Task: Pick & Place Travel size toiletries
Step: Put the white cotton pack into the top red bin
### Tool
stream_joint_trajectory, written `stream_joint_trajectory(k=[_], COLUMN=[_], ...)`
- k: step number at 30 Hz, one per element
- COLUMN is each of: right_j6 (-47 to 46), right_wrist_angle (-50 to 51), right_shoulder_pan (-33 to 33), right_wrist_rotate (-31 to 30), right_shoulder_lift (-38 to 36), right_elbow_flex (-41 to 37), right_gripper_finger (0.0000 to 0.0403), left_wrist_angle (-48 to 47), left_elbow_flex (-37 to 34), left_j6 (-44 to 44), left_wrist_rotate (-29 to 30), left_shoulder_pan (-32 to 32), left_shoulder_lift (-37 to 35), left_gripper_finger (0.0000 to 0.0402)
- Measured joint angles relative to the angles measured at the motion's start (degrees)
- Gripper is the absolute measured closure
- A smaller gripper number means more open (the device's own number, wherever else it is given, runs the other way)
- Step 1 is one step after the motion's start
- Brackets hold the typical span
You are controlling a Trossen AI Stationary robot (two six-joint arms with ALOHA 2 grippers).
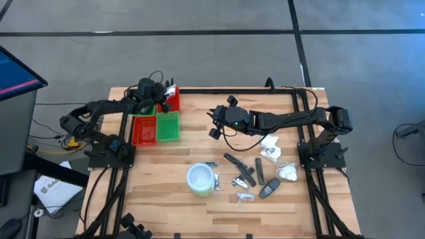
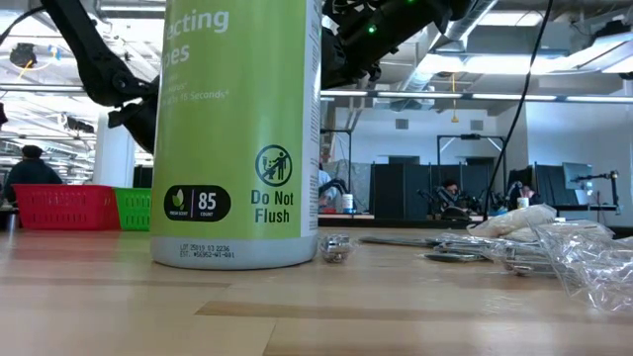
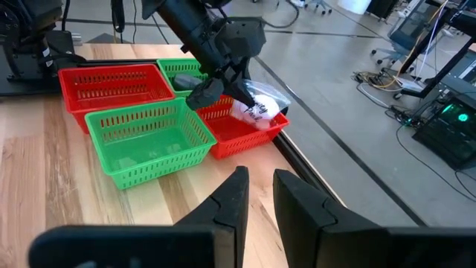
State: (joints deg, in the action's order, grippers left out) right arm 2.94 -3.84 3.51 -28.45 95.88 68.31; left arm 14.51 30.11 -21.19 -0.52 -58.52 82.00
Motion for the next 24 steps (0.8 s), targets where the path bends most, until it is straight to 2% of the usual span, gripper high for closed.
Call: stream_joint_trajectory(k=[9,17,24], right_j6=[0.02,0.02,0.02], right_wrist_angle=[0.00,0.00,0.00], right_shoulder_pan=[0.00,0.00,0.01], right_wrist_rotate=[0.02,0.02,0.04], right_shoulder_lift=[0.00,0.00,0.00], right_elbow_flex=[0.00,0.00,0.00], right_gripper_finger=[0.0346,0.0346,0.0346], left_wrist_angle=[1.70,3.19,3.57], left_elbow_flex=[0.00,0.00,-0.01], left_j6=[0.34,2.27,3.12], left_wrist_rotate=[0.53,4.28,4.75], left_shoulder_pan=[-0.02,0.00,0.19], left_shoulder_lift=[0.79,0.79,0.79], left_gripper_finger=[0.0338,0.0333,0.0331])
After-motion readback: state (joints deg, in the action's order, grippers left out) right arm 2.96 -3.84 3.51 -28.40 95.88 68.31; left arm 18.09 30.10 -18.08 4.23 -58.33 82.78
